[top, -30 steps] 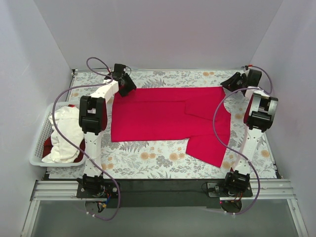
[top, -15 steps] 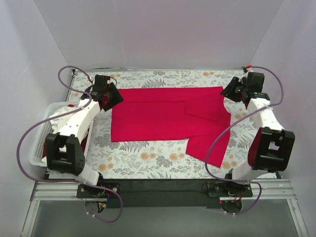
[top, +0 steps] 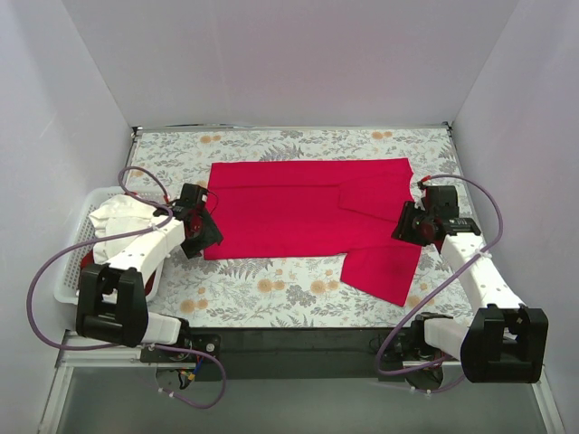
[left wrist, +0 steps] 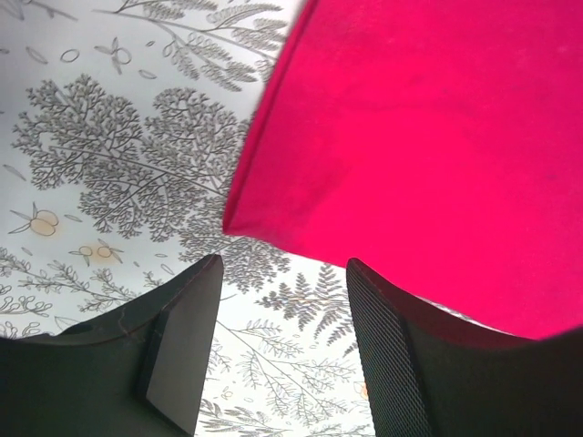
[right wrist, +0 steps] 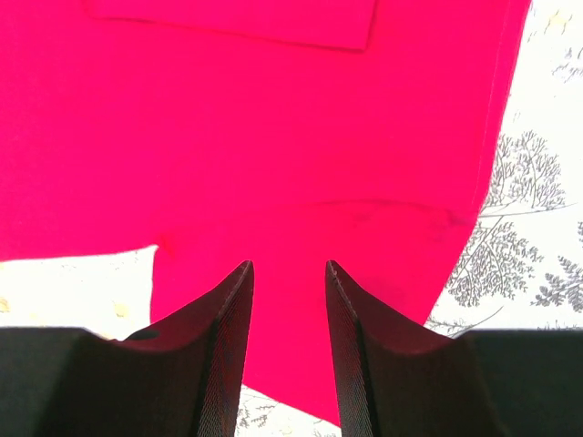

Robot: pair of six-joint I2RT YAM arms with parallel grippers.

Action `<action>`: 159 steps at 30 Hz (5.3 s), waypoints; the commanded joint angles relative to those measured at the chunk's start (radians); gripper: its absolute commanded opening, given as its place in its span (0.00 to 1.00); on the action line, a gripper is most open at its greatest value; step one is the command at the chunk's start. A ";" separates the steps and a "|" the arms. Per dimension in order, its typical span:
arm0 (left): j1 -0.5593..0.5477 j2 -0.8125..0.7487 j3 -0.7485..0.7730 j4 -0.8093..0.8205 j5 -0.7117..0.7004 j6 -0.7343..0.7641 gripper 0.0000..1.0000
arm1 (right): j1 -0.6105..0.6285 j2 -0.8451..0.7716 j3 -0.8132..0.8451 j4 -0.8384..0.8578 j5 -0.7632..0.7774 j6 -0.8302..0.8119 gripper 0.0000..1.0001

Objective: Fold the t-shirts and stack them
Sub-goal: Fold the tshirt

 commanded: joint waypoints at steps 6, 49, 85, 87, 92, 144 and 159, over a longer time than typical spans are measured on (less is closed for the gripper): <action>-0.007 0.046 -0.023 0.019 -0.065 -0.024 0.51 | 0.001 -0.001 -0.029 0.013 0.012 -0.029 0.44; -0.022 0.134 -0.103 0.119 -0.084 0.017 0.00 | -0.261 0.241 -0.011 0.109 0.020 0.073 0.44; -0.020 0.083 -0.100 0.093 -0.136 -0.012 0.00 | -0.295 0.227 -0.100 0.130 0.048 0.061 0.01; -0.020 0.075 -0.077 0.079 -0.125 -0.017 0.00 | -0.295 0.201 -0.092 0.116 0.028 0.063 0.01; -0.014 0.088 -0.008 0.062 -0.069 -0.018 0.00 | -0.295 0.186 -0.020 0.085 -0.032 0.063 0.01; 0.130 0.546 0.521 0.146 -0.087 0.019 0.00 | -0.262 0.739 0.624 -0.012 -0.124 0.027 0.01; 0.130 0.583 0.494 0.171 -0.122 -0.003 0.00 | -0.255 0.807 0.637 0.031 -0.095 0.026 0.01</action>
